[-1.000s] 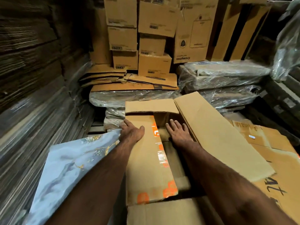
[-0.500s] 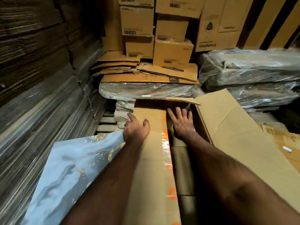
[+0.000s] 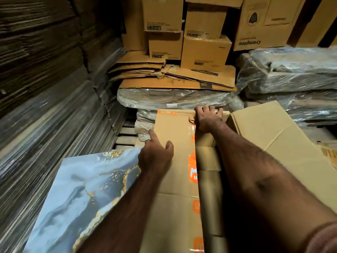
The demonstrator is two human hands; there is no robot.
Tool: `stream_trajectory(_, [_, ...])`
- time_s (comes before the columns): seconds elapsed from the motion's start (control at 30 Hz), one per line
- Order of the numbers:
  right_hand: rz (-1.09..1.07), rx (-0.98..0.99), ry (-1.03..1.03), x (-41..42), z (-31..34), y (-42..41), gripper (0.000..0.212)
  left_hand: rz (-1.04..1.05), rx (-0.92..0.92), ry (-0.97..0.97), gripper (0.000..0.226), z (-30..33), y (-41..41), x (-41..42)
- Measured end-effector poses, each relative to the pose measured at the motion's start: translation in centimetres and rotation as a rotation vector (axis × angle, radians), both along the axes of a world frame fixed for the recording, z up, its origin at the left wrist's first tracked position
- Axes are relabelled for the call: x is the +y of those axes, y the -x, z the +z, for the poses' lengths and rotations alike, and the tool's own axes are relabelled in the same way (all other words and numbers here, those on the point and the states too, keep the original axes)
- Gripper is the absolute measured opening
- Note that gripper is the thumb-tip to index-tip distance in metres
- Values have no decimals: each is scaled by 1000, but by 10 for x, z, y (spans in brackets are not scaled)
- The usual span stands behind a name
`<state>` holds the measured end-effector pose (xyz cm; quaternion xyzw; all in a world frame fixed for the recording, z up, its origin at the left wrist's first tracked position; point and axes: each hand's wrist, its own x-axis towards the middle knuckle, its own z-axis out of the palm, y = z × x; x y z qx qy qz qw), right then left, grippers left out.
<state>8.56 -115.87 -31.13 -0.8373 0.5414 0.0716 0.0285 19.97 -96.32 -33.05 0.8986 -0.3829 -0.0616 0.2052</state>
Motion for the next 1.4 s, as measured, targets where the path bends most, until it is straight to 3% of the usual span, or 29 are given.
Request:
stream_trajectory(0.13, [4, -15, -8, -5, 1, -2, 72, 20, 2, -2, 76, 2, 0, 0])
stream_trajectory(0.3, [142, 13, -70, -2, 14, 19, 94, 16, 16, -10, 71, 4, -3, 1])
stream_trajectory(0.53, [176, 71, 49, 79, 27, 106, 80, -73, 117, 87, 55, 10, -13, 6])
stream_trajectory(0.73, [102, 78, 127, 174, 21, 153, 75, -436, -95, 305, 40, 22, 4, 30])
stream_trajectory(0.93, [-32, 60, 135, 242, 7, 185, 88, -873, -51, 276, 53, 24, 40, 75])
stream_trajectory(1.07, [-44, 174, 74, 263, 6, 186, 92, -985, -92, 103, 68, 29, 60, 98])
stream_trajectory(1.23, [-69, 191, 55, 265, 7, 183, 80, -1151, -160, -216, 42, 63, 102, 132])
stream_trajectory(1.4, [-45, 284, 125, 271, 5, 176, 72, -1039, -484, -703, 44, 79, 139, 154])
